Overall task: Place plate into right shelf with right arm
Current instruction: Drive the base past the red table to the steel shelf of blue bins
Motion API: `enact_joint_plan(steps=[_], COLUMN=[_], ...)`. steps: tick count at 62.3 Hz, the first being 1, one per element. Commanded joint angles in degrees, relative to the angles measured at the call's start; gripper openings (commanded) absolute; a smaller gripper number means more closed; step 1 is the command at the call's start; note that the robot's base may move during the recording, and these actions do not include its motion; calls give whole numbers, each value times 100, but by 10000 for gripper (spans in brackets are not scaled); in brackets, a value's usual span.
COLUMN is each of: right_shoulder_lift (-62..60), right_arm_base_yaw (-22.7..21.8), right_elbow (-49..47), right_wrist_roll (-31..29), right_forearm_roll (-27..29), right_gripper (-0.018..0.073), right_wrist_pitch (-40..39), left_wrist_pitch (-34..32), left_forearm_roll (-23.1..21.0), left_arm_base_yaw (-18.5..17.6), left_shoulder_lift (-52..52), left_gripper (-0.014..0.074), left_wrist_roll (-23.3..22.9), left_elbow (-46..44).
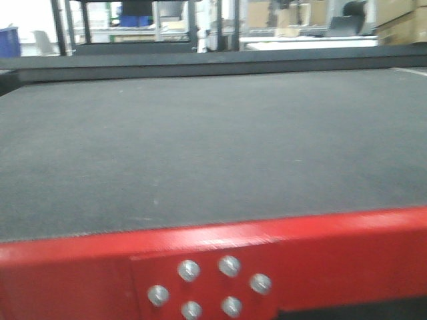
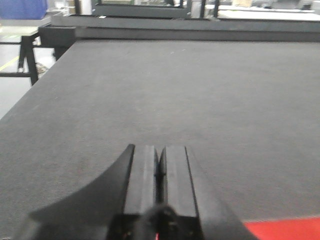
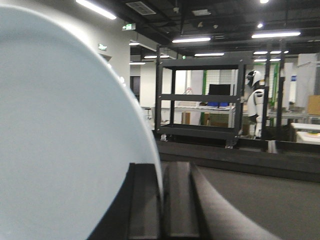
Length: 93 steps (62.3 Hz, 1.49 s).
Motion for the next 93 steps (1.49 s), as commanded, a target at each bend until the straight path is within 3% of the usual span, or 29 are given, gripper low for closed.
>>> enact_joint_plan(steps=[1,93], right_shoulder_lift=[39,5], right_arm_base_yaw=[-11,-11], right_elbow=[-131,-131], right_wrist_roll=[-35,-35], right_forearm_roll=[-71,-71], right_gripper=[55,55], right_wrist_pitch=[-560,-546], left_wrist_pitch=[-494,-503], left_forearm_roll=[-35,-35], left_arm_base_yaw=[15,6], left_shoulder_lift=[-46,-36], left_gripper=[-47,-47], left_wrist_roll=[-16,-16], left_elbow=[57,57])
